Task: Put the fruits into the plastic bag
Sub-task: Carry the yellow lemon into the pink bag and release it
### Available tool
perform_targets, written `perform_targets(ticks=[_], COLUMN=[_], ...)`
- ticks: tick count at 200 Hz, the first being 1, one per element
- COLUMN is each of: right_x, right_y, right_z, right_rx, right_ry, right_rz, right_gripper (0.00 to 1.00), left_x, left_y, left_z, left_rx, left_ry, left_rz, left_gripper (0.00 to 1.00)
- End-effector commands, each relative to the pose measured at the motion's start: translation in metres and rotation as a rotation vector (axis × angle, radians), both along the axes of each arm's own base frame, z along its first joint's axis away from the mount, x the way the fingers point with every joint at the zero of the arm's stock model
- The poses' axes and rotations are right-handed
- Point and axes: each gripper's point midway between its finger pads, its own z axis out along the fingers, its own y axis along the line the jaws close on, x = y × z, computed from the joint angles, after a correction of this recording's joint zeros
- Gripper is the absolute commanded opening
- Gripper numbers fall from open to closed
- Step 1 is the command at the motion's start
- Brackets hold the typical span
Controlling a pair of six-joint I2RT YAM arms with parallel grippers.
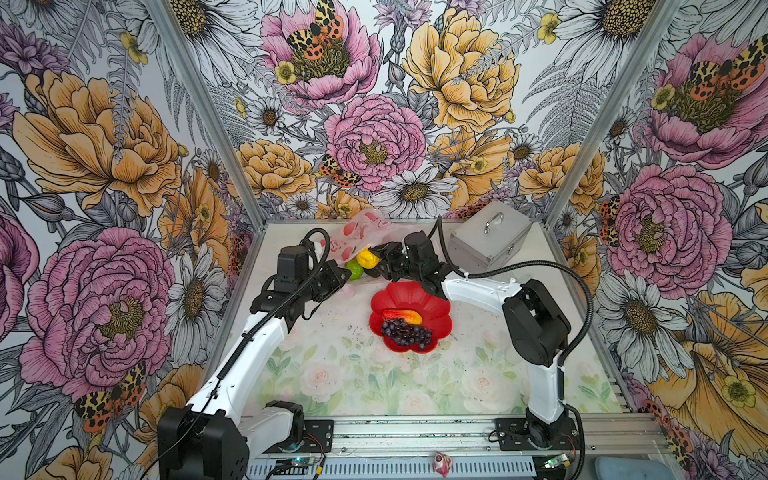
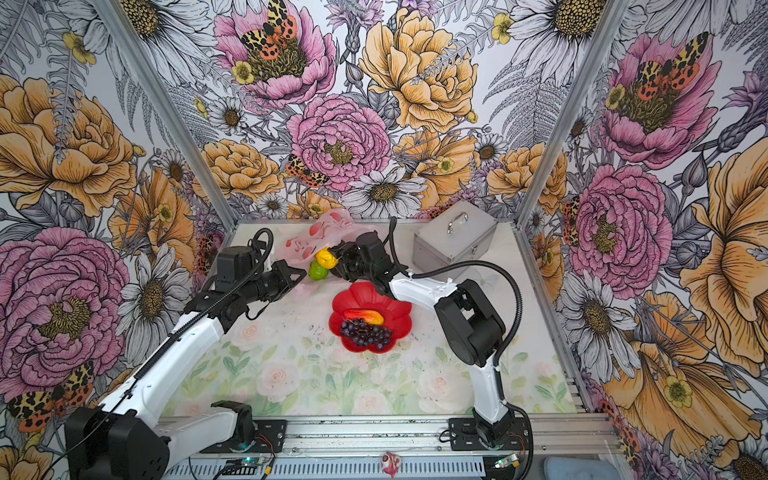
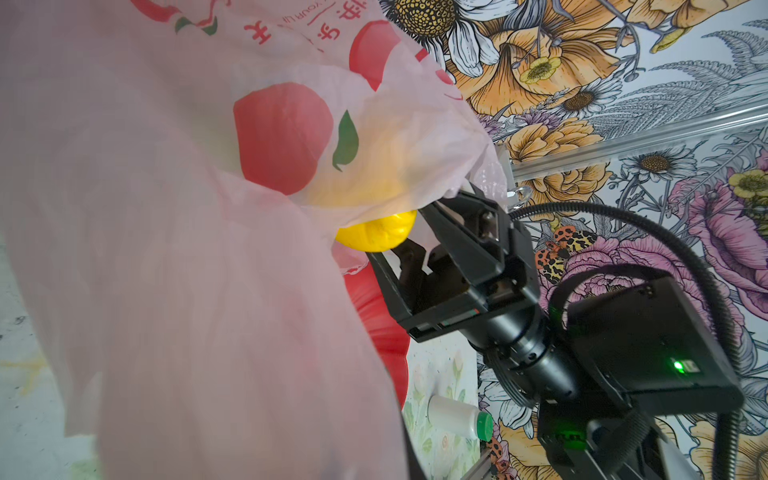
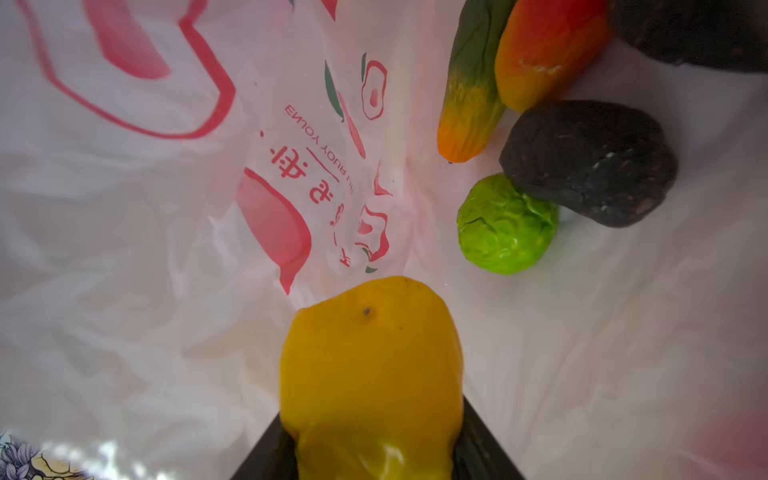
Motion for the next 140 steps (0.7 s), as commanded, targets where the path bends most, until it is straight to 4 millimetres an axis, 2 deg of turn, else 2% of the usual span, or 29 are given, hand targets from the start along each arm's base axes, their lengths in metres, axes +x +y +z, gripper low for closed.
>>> perform_targets(ticks=[1, 25, 55, 95, 140], right_x=[0.020, 0.032, 0.043, 0.040, 0.033], right_y=[0.015, 0.032, 0.053, 0.080, 0.098], right_z=[0.015, -0.001, -0.010, -0.036, -0.042], right_rx=[0.051, 0.060, 0.059, 0.036, 0.005], right_ry=[-0.027, -0.003, 0.002, 0.046, 0.036], right_rz=[-0.033, -0.039, -0.010, 0.061, 0.139], right_gripper=[0.45, 0.44, 0.44, 0.46, 0.47], left_x=[0.004, 0.003, 0.002, 0.005, 0.003], left_y=[-0.004, -0.008, -0.011, -0.016, -0.018], left_z=[0.007, 0.008, 0.009, 0.013, 0.011], left_rx=[0.006, 0.003, -0.003, -0.006, -0.006], left_ry=[-0.040, -0.042, -0.044, -0.053, -0.040], left_rz=[-0.013, -0.023, -0.030, -0.039, -0.051], left_gripper=[0.00, 0.00, 0.00, 0.00, 0.00])
